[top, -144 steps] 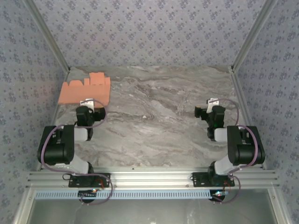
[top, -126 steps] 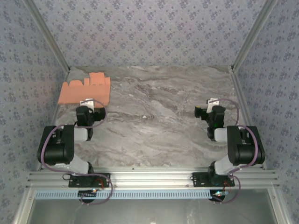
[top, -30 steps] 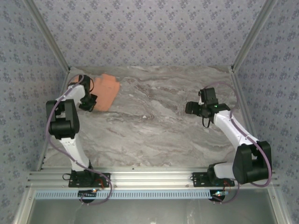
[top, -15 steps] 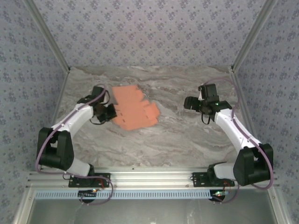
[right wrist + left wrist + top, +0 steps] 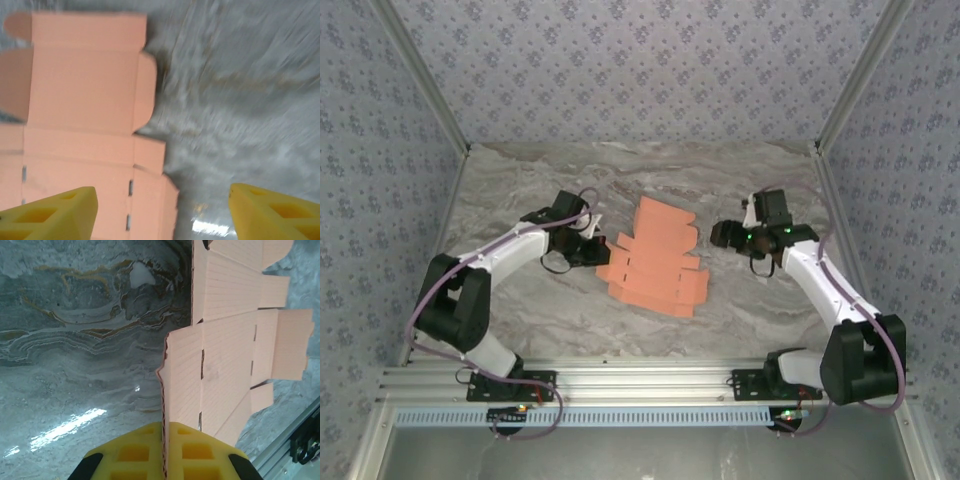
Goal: Fold the paper box
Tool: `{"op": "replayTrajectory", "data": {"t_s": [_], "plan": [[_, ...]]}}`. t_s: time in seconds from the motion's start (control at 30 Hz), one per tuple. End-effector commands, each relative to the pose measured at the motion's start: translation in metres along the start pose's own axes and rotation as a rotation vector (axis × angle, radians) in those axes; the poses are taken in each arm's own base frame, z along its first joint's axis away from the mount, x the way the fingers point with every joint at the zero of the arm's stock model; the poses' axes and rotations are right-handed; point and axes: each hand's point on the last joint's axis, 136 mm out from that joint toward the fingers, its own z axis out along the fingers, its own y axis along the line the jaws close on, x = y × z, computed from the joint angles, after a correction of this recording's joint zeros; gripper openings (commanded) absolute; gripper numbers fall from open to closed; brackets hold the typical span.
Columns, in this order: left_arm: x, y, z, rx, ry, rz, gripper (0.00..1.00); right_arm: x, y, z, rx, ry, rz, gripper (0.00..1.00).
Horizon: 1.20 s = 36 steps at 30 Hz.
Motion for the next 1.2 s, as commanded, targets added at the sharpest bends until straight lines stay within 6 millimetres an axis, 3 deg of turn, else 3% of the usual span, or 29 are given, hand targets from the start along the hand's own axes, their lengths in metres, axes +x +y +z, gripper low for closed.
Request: {"op": "replayTrajectory", "data": {"t_s": [0.0, 0.03, 0.17, 0.3, 0.5, 0.63, 0.77, 0.87, 1.03, 1.17], "plan": [[-0.004, -0.007, 0.002, 0.049, -0.012, 0.037, 0.04, 0.059, 0.005, 0.010, -0.060, 0.183, 0.057, 0.70], [-0.003, -0.005, 0.003, 0.050, -0.014, 0.032, 0.06, 0.069, 0.003, 0.014, -0.059, 0.208, 0.064, 0.70], [-0.008, -0.005, -0.001, 0.035, -0.045, 0.035, 0.37, 0.097, -0.007, 0.027, -0.028, 0.268, 0.074, 0.69], [-0.009, -0.004, -0.004, 0.027, -0.070, 0.023, 0.53, 0.096, -0.002, 0.030, -0.062, 0.259, 0.055, 0.69], [0.006, 0.015, 0.004, -0.038, -0.081, -0.044, 0.57, 0.086, 0.012, 0.026, -0.095, 0.244, -0.018, 0.64], [0.016, 0.017, 0.013, -0.080, -0.065, -0.006, 0.57, 0.089, 0.006, 0.032, -0.061, 0.239, -0.023, 0.59], [0.013, 0.010, 0.021, -0.087, -0.065, 0.017, 0.56, 0.090, 0.004, 0.042, -0.058, 0.238, -0.002, 0.57], [0.010, 0.017, 0.019, -0.153, -0.082, 0.011, 0.57, 0.091, 0.001, 0.050, -0.044, 0.238, -0.002, 0.53], [0.011, 0.032, 0.006, -0.246, -0.119, -0.005, 0.84, 0.092, -0.001, 0.054, -0.027, 0.244, -0.007, 0.35], [0.018, 0.036, 0.012, -0.237, -0.125, -0.029, 0.82, 0.085, -0.003, 0.052, -0.005, 0.232, -0.035, 0.16]]}}
